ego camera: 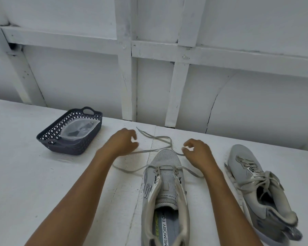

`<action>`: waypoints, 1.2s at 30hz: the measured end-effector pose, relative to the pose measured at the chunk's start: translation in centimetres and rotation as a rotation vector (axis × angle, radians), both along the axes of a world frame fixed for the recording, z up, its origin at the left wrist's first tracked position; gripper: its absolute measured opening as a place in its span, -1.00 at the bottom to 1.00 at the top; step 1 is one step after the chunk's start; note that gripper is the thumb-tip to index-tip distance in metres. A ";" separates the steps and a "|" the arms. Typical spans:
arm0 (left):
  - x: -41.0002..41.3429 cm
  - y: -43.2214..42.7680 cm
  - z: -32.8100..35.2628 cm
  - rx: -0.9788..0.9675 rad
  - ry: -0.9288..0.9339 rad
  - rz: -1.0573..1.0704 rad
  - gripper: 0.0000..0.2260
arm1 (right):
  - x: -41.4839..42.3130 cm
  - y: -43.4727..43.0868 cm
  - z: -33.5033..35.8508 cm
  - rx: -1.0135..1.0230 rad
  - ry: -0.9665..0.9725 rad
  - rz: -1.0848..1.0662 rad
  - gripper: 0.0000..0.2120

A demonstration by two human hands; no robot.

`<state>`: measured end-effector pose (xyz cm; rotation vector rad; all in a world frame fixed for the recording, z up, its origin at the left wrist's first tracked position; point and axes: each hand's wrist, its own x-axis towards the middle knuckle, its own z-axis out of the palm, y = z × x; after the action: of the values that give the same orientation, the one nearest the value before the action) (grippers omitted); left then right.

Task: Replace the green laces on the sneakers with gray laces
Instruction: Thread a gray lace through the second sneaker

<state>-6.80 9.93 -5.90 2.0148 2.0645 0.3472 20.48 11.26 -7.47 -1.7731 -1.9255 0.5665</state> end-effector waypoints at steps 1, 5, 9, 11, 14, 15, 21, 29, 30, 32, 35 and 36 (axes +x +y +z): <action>0.9 0.2 0.0 0.038 -0.052 -0.080 -0.78 | -0.5 0.3 -0.1 -0.035 0.034 0.060 -0.82; 4.3 2.2 -0.6 0.051 -0.071 -0.261 -0.76 | -2.2 1.6 -0.8 -0.071 0.077 0.146 -0.86; 6.5 4.2 -2.3 0.021 -0.042 -0.281 -0.71 | -2.6 2.8 -1.6 -0.024 -0.018 0.125 -0.88; 6.8 4.6 -2.7 0.058 -0.073 -0.286 -0.79 | -2.8 3.1 -2.0 0.001 -0.052 0.129 -0.95; 6.4 5.2 -3.2 0.080 -0.233 -0.311 -0.93 | -2.5 3.6 -2.2 0.004 0.042 0.086 -0.88; 6.0 5.3 -3.0 0.091 -0.401 -0.258 -0.93 | -2.2 3.6 -2.0 0.009 0.122 0.036 -0.89; 2.0 4.0 -0.4 0.056 -1.768 0.200 -0.65 | 0.8 3.5 -1.1 0.013 0.238 -0.361 -0.73; -0.7 3.5 -1.2 -0.056 -0.771 0.224 -0.77 | 1.1 2.8 -1.6 0.005 -0.146 -0.482 -0.83; -0.8 3.5 -1.1 -0.069 -0.656 0.198 -0.83 | 1.0 2.7 -1.5 0.010 -0.144 -0.458 -0.85; -1.0 3.6 -1.0 -0.058 -0.442 0.174 -0.83 | 0.8 2.5 -1.0 0.051 -0.085 -0.393 -0.86; -0.2 4.1 -0.7 0.031 -0.275 0.106 -0.57 | 0.0 2.0 0.2 0.049 0.106 -0.281 -0.95; 0.4 4.1 -0.7 0.052 -0.259 0.061 -0.57 | -0.3 1.8 0.5 0.016 0.162 -0.242 -0.97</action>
<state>-6.43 14.05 -6.62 1.8260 1.9761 0.6428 20.21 13.10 -6.93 -1.8546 -1.5755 0.5862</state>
